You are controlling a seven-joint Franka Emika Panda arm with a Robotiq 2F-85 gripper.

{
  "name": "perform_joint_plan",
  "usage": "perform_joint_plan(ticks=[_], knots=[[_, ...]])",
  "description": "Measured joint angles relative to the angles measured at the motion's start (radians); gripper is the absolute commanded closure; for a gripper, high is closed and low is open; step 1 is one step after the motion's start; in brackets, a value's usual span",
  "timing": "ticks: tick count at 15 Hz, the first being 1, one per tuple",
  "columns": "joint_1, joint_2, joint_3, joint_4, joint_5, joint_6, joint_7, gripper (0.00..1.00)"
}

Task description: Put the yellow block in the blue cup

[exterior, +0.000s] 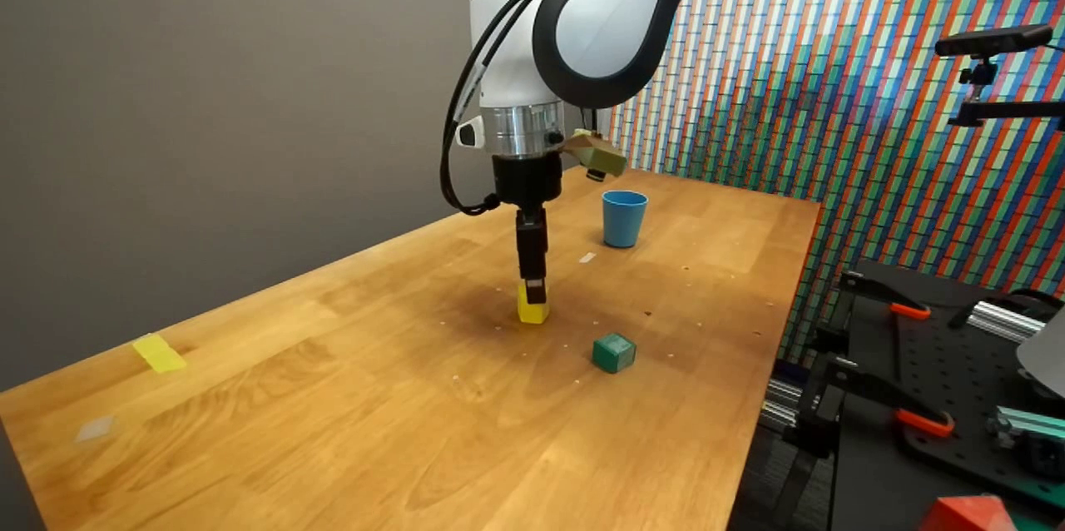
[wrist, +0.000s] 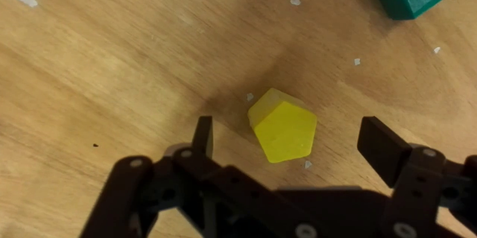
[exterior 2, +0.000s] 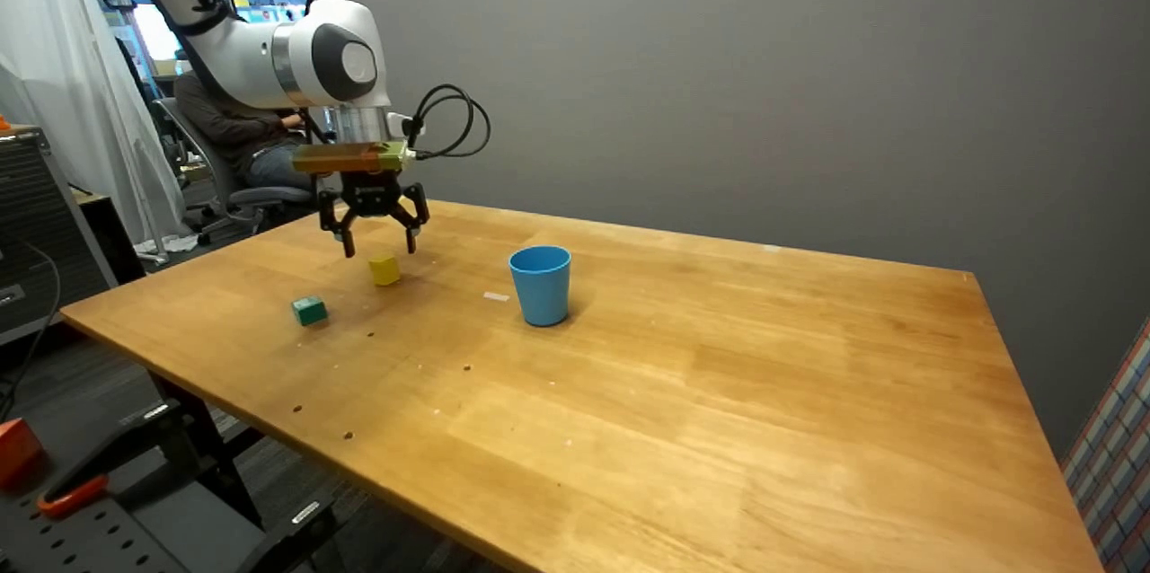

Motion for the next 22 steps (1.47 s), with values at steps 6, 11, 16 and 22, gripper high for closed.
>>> perform_joint_plan(ticks=[6,11,16,22], knots=[[0.0,0.031,-0.001,0.0,0.0,0.025,0.019,0.26],[0.007,0.058,-0.001,0.0,0.0,0.071,0.056,0.67],[0.029,0.03,-0.034,-0.005,-0.028,0.072,0.125,0.77],[0.089,-0.2,-0.183,-0.072,-0.278,-0.04,0.36,0.78]])
